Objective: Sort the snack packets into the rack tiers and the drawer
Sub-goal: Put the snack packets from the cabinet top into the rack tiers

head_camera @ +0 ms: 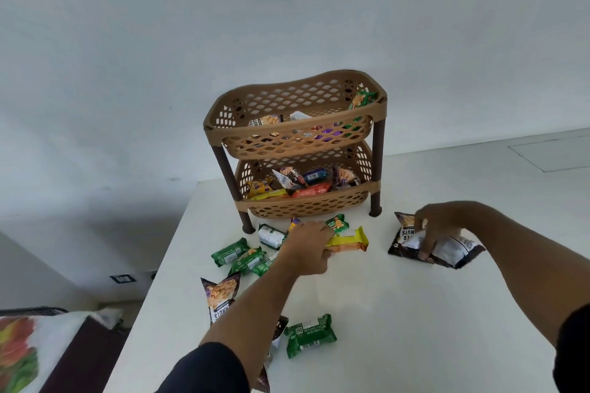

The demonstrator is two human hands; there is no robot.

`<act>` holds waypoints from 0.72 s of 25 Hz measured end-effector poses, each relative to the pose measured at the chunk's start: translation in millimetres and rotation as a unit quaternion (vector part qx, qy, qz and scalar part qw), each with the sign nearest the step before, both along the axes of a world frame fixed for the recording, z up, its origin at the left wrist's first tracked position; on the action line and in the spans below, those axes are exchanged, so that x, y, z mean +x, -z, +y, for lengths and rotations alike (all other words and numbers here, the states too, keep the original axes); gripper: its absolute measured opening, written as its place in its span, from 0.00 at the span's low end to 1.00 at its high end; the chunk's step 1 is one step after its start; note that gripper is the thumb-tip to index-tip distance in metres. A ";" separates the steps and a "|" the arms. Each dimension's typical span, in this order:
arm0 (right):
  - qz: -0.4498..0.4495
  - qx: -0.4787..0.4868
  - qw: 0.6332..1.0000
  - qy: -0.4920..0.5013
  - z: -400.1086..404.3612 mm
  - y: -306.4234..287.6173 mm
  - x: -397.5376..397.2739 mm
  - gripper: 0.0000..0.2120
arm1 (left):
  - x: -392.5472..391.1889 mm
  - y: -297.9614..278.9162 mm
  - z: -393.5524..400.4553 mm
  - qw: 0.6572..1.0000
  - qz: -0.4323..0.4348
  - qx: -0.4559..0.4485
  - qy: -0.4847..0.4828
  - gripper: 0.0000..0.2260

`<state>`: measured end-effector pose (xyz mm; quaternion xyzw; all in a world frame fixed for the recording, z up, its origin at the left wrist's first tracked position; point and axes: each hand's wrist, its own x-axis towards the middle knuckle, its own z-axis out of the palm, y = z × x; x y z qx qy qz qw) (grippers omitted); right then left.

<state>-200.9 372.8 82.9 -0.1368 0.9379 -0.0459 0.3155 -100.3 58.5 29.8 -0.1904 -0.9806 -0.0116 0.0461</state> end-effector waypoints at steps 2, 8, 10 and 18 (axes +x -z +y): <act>0.007 -0.075 0.997 -0.012 -21.1 -19.6 -8.1 0.33 | -5.6 -14.4 -10.6 0.999 0.025 0.024 -0.025 0.19; 0.040 -0.341 0.935 0.089 -90.5 -35.6 -18.6 0.24 | -27.3 -46.0 -32.8 0.960 0.058 0.221 -0.161 0.15; 0.049 -0.375 0.915 0.142 -110.2 -32.3 -21.1 0.22 | -32.8 -51.2 -36.9 0.936 0.067 0.280 -0.204 0.10; -0.041 -0.517 0.778 0.354 -156.7 -24.3 -39.3 0.18 | -57.3 -55.2 -46.4 0.819 -0.004 0.442 -0.366 0.08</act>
